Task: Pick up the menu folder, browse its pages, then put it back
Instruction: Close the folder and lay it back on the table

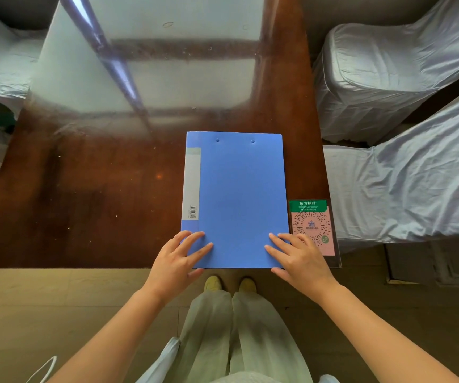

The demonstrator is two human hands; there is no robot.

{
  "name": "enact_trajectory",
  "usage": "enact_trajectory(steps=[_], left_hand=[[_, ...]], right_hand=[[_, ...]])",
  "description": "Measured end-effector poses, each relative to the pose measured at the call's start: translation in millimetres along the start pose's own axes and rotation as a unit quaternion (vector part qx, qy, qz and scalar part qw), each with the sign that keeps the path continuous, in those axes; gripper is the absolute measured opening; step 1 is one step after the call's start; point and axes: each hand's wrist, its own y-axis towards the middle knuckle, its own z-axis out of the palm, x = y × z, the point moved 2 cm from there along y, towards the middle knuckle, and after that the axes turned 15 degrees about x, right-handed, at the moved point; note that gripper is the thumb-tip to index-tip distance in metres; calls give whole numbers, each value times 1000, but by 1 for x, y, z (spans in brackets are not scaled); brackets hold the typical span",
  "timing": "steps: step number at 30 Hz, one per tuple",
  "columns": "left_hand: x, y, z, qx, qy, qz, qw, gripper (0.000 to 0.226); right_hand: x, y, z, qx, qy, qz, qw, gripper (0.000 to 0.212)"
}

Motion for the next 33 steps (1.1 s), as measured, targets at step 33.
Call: enact_trajectory(steps=[33], left_hand=[[5, 4, 5, 24, 35, 33, 999, 58]], right_hand=[[-2, 1, 6, 2, -2, -9, 1000, 50]])
